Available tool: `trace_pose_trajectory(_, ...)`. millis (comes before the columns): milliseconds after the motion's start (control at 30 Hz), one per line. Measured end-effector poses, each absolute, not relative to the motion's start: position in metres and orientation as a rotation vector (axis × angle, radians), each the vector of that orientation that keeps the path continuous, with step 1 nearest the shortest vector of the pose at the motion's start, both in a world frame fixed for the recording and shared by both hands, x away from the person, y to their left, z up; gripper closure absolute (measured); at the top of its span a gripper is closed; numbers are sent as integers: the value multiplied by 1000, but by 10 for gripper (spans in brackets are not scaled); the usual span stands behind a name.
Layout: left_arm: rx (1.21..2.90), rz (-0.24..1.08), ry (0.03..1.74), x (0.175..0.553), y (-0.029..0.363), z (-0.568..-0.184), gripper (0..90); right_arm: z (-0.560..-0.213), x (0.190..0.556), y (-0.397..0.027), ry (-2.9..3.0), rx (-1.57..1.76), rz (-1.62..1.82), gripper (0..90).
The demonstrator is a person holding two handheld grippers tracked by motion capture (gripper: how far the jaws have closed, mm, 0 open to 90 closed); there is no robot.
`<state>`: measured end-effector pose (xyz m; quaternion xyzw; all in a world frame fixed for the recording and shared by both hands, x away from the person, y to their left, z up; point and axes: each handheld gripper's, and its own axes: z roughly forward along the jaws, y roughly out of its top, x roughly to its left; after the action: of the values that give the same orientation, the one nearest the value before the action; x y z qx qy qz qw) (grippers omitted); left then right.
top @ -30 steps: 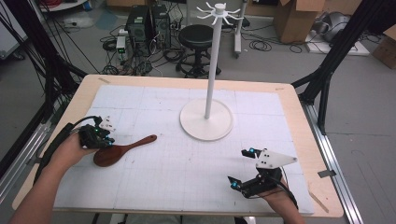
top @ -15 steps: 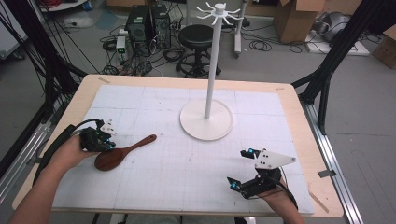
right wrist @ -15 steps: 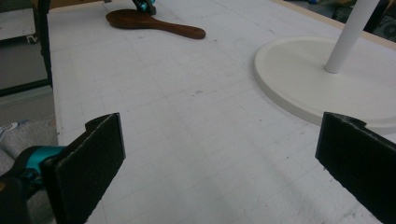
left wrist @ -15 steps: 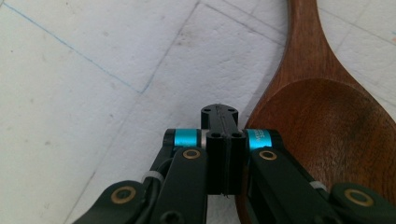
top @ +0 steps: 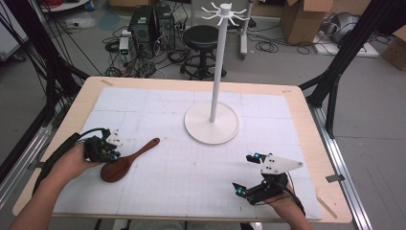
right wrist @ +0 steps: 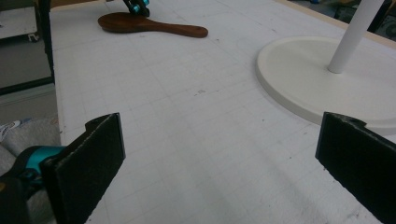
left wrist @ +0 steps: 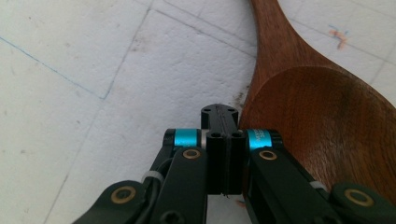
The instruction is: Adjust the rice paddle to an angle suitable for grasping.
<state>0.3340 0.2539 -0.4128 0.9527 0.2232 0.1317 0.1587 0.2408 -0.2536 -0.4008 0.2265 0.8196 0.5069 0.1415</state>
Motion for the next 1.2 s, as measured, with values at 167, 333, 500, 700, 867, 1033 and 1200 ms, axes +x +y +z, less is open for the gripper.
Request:
trace_pose_trajectory(167, 2735, 371, 621, 330, 252, -411, 899, -401, 240, -253, 2370, 647, 1460, 5)
trace_pose_trajectory(333, 2763, 357, 603, 327, 249, -412, 899, -401, 239, -253, 2371, 651, 1463, 5)
trace_pose_trajectory(500, 2740, 357, 630, 325, 252, -412, 899, -401, 239, -254, 2373, 648, 1458, 5)
trace_pose_trajectory(700, 2648, 357, 710, 323, 258, -402, 896, -401, 240, -254, 2368, 655, 1458, 5)
trace_pose_trajectory(867, 2578, 355, 770, 320, 259, -392, 846, -401, 240, -254, 2369, 660, 1458, 5)
trace_pose_trajectory(1033, 2542, 379, 776, 316, 255, -385, 718, -401, 241, -254, 2370, 658, 1458, 5)
trace_pose_trajectory(1200, 2509, 377, 799, 314, 254, -384, 615, -402, 241, -254, 2372, 655, 1459, 5)
